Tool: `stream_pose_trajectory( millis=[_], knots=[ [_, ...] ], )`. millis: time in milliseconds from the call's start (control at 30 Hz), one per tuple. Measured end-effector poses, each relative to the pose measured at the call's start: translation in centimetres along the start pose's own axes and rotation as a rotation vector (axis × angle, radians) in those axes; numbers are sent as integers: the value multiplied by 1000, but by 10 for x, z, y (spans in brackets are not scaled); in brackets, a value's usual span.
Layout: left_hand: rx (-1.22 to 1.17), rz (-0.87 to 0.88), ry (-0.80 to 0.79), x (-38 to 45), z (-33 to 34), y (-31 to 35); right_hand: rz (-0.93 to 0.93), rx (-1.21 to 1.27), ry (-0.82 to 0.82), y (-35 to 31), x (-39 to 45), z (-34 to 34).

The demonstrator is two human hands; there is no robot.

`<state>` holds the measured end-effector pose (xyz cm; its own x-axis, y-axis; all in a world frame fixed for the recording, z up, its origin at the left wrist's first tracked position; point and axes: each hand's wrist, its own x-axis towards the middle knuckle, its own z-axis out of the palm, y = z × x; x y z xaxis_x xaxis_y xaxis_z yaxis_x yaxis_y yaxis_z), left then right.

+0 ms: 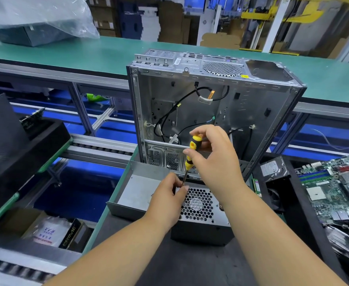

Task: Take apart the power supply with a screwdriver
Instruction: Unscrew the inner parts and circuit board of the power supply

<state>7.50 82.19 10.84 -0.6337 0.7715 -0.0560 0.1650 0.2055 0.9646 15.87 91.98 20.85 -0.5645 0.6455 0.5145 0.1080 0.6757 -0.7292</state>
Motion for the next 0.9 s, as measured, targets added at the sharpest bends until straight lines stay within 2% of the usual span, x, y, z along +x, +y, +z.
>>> stream_pose_trajectory(
  millis=[233, 600, 733, 900],
  knots=[
    [7, -3, 6, 1, 1, 1, 27, 134, -158, 1, -4, -2],
    [12, -8, 6, 0, 1, 2, -94, -85, 3, 6, -4, 3],
    [7, -1, 5, 1, 0, 1, 3, 47, -16, 6, -6, 2],
    [7, 7, 2, 1, 1, 1, 11, 68, -61, 5, -6, 1]
  ],
)
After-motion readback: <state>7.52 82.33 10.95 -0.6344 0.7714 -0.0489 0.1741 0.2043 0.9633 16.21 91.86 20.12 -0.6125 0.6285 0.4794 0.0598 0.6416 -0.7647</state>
